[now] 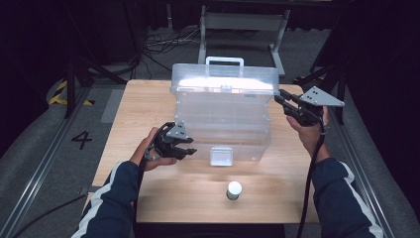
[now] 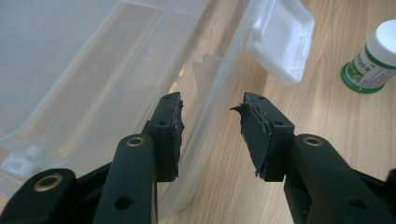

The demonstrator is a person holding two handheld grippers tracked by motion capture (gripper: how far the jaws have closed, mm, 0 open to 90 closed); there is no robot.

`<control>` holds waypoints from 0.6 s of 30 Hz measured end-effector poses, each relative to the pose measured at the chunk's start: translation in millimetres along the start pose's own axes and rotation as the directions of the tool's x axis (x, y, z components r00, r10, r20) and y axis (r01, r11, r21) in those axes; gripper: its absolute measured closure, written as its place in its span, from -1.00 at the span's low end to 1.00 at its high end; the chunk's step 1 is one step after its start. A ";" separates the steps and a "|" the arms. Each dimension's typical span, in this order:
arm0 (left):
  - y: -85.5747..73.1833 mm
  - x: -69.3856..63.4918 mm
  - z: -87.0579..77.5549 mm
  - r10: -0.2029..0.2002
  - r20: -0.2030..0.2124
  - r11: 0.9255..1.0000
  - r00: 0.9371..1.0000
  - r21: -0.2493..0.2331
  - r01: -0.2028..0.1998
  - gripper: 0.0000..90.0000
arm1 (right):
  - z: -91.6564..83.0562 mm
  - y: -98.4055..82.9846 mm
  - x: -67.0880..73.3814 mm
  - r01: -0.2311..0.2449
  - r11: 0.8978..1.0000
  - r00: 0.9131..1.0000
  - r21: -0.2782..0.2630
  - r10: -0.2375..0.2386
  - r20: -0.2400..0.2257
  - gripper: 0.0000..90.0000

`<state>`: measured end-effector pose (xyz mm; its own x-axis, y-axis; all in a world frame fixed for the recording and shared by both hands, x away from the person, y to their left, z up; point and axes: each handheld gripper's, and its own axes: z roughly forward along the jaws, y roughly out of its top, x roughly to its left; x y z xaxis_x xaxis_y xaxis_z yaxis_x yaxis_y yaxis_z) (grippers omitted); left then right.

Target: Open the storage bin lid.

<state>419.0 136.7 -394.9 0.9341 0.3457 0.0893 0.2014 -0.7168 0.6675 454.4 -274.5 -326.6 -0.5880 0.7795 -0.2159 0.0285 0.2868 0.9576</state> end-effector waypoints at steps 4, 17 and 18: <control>2.7 1.9 6.7 0.042 0.006 0.997 0.999 0.070 -0.042 0.34 | 1.8 0.5 -0.2 0.001 1.000 1.000 -0.010 -0.001 0.014 0.67; 8.0 5.5 12.7 0.096 0.007 0.984 0.995 0.150 -0.096 0.64 | 5.5 2.1 1.9 0.011 1.000 0.998 -0.025 -0.010 0.062 0.71; 8.4 5.7 13.1 0.098 0.004 0.983 0.995 0.156 -0.098 0.66 | 5.8 2.2 1.8 0.010 1.000 0.998 -0.026 -0.009 0.064 0.71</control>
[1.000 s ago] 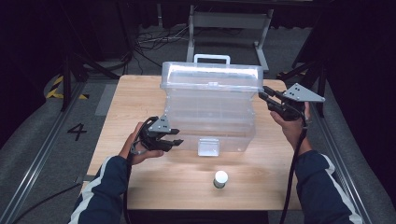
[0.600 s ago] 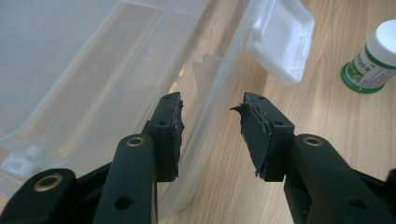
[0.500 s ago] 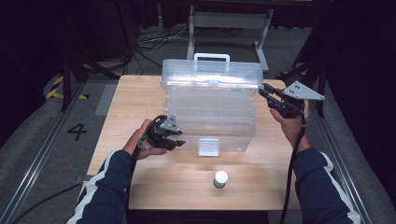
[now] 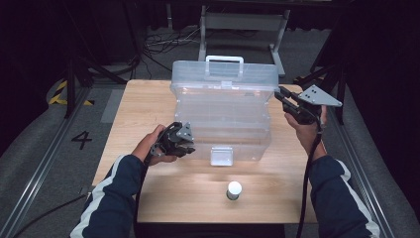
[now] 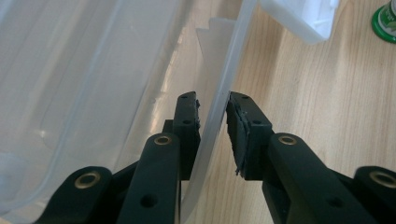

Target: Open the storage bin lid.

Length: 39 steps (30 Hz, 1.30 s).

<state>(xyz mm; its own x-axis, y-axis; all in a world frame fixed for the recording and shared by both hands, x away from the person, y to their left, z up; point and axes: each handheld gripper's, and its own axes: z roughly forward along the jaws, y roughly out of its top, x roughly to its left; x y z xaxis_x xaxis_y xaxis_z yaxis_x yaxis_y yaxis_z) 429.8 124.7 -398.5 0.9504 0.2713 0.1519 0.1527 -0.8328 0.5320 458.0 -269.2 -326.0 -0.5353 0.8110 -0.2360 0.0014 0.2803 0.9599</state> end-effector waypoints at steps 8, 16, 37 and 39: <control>3.2 2.5 0.6 0.027 0.015 0.999 1.000 0.028 -0.027 0.74 | 4.5 3.1 2.0 0.003 1.000 0.999 0.003 -0.003 0.045 0.74; 2.8 5.5 0.4 0.047 0.037 0.998 0.998 0.030 -0.048 0.77 | 12.7 6.9 4.2 0.017 1.000 0.993 -0.001 -0.017 0.113 0.80; 0.1 3.4 0.8 0.057 0.013 0.998 0.998 0.011 -0.057 0.77 | 30.8 19.8 -4.0 0.069 0.997 0.986 0.041 -0.075 0.147 0.88; -0.4 3.9 0.6 0.053 0.017 0.999 0.998 0.011 -0.053 0.77 | 31.6 20.1 -4.6 0.074 0.996 0.986 0.042 -0.079 0.148 0.88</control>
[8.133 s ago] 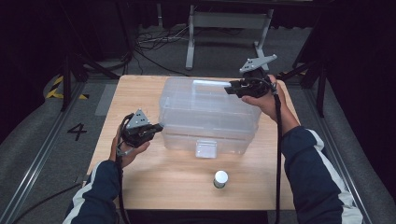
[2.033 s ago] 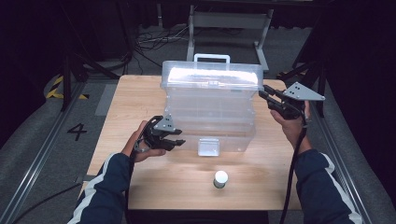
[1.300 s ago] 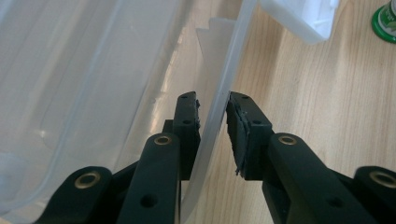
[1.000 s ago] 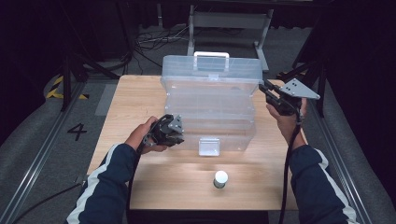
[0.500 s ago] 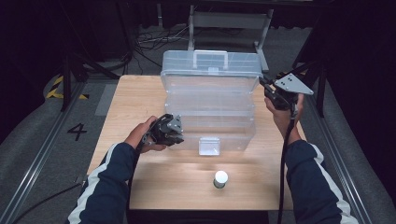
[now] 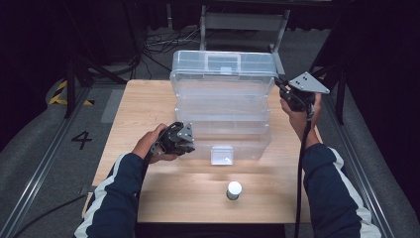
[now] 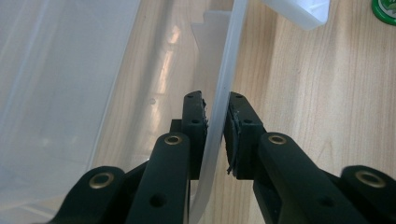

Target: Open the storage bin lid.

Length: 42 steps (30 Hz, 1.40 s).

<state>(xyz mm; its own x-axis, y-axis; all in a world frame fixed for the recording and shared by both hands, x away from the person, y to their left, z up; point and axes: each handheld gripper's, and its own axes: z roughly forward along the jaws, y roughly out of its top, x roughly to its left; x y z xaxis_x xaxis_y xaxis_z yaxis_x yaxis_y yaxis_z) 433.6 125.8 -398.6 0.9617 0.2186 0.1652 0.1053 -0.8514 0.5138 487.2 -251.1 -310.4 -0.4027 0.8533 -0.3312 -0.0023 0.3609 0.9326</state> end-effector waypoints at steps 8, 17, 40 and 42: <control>-0.5 1.6 -0.1 0.014 0.010 1.000 1.000 -0.002 -0.014 0.79 | 10.2 4.4 -6.4 -0.018 1.000 1.000 0.013 0.019 -0.016 0.88; -0.3 -0.6 0.3 0.016 -0.004 1.000 1.000 -0.001 -0.016 0.78 | 23.3 11.5 -15.2 -0.042 0.998 0.999 0.043 0.043 -0.032 0.89; -3.2 -1.1 0.6 0.033 -0.011 0.999 0.999 -0.020 -0.033 0.80 | 53.5 18.9 -28.7 -0.098 0.992 0.994 0.082 0.102 -0.041 0.90; -3.8 -0.3 0.5 0.033 -0.005 0.999 0.999 -0.021 -0.033 0.80 | 56.4 19.7 -30.0 -0.098 0.991 0.994 0.087 0.102 -0.039 0.90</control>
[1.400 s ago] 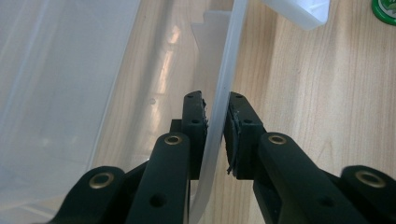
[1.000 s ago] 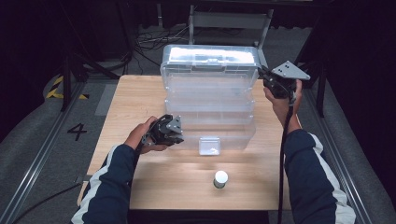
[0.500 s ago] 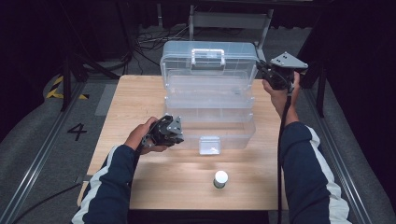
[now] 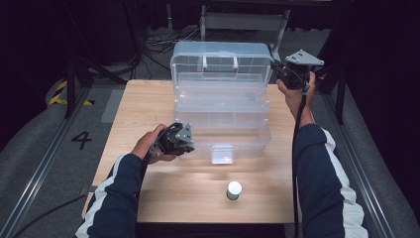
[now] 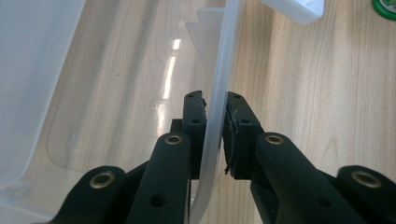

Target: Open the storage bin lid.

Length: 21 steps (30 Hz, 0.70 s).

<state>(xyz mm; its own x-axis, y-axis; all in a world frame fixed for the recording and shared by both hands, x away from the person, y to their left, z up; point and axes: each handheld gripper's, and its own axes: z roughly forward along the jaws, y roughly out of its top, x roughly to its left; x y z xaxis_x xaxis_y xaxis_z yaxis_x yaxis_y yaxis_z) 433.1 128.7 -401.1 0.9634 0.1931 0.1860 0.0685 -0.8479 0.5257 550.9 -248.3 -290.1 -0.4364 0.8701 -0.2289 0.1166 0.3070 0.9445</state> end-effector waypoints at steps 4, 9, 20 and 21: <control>-0.8 0.5 0.4 0.001 0.002 1.000 1.000 -0.007 -0.001 0.80 | 8.0 3.4 -0.2 -0.007 1.000 1.000 0.011 0.007 0.007 0.90; -2.3 1.9 0.7 0.007 0.012 1.000 1.000 -0.019 -0.007 0.81 | 17.1 4.4 -4.3 -0.044 0.999 0.999 0.013 0.044 0.004 0.90; -2.0 1.8 1.0 0.011 0.011 1.000 1.000 -0.017 -0.011 0.80 | 34.0 6.7 -10.0 -0.075 0.997 0.997 0.035 0.075 0.008 0.90; -2.0 1.8 1.0 0.011 0.011 1.000 1.000 -0.017 -0.011 0.80 | 34.0 6.7 -10.0 -0.075 0.997 0.997 0.035 0.075 0.008 0.90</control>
<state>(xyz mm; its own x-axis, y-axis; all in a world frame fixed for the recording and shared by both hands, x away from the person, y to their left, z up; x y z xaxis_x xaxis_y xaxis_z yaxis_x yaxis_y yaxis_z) 434.9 130.2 -402.6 0.9668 0.1787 0.1828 0.0538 -0.8412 0.5381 586.5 -241.9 -289.5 -0.4194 0.8936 -0.1598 0.1800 0.2544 0.9502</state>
